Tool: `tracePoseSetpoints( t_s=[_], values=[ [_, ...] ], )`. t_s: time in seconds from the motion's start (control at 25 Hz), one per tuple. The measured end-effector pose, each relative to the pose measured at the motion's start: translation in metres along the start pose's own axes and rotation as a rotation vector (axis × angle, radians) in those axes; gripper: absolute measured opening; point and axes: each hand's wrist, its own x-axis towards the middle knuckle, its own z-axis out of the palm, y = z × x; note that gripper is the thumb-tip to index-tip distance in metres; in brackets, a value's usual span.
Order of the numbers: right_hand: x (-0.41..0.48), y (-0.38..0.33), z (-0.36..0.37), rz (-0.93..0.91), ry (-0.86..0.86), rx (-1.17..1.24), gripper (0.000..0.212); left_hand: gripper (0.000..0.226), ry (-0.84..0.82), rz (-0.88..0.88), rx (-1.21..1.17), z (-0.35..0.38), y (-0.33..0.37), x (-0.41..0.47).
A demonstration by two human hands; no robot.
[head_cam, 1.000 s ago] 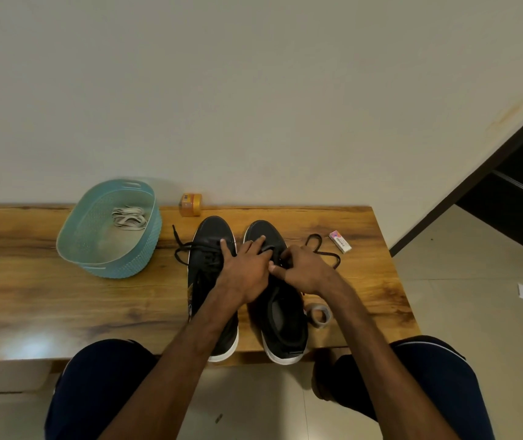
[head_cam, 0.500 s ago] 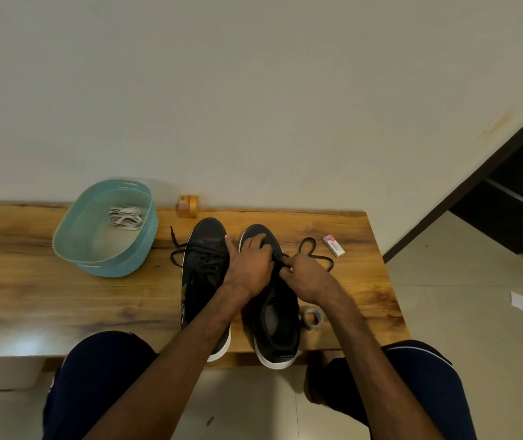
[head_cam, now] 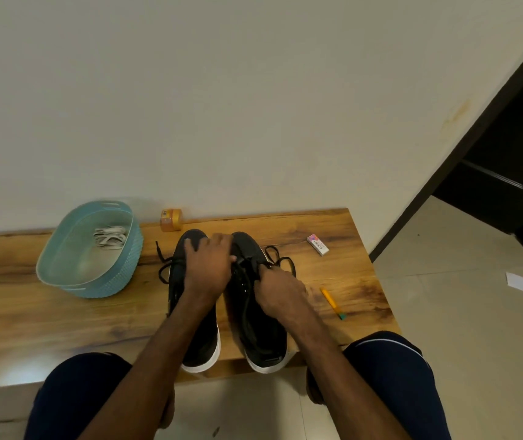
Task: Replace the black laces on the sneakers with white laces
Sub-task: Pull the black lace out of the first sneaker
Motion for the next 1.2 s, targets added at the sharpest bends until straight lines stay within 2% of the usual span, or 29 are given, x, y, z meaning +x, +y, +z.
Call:
tracePoseSetpoints(
  t_s=[0.12, 0.32, 0.52, 0.64, 0.76, 0.84, 0.88, 1.08, 1.16, 1.2],
  values=[
    [-0.001, -0.001, 0.001, -0.008, -0.027, -0.058, 0.038, 0.029, -0.067, 0.188, 0.092, 0.005, 0.022, 0.005],
    [-0.001, 0.006, 0.000, -0.004, -0.031, -0.025, 0.034, 0.021, -0.063, 0.126, 0.140, 0.011, 0.027, 0.009],
    [0.001, 0.001, 0.001, 0.017, 0.007, -0.097, 0.033, 0.032, 0.018, 0.118, 0.195, 0.006, 0.031, -0.001],
    [0.001, 0.002, 0.000, 0.031, 0.027, -0.070, 0.029, 0.026, 0.204, -0.028, 0.126, -0.015, 0.009, 0.003],
    [0.000, 0.005, 0.000, 0.028, 0.017, -0.057, 0.028, 0.018, 0.457, -0.362, -0.198, -0.039, -0.029, 0.009],
    [0.001, 0.004, -0.001, 0.024, 0.017, -0.055, 0.028, 0.022, 0.452, -0.452, -0.281, -0.041, -0.041, 0.009],
    [0.001, 0.003, -0.001, 0.023, 0.011, -0.053, 0.028, 0.024, 0.395, -0.404, -0.228, -0.038, -0.037, 0.008],
    [0.003, -0.004, 0.001, 0.016, -0.021, -0.056, 0.033, 0.052, 0.064, 0.119, 0.023, -0.001, 0.014, -0.001],
    [0.002, -0.003, 0.002, 0.006, -0.025, -0.054, 0.039, 0.052, -0.005, 0.209, 0.070, 0.009, 0.021, 0.000],
    [0.001, -0.002, 0.002, 0.000, -0.021, -0.054, 0.041, 0.050, -0.023, 0.193, 0.071, 0.012, 0.021, 0.002]
  ],
)
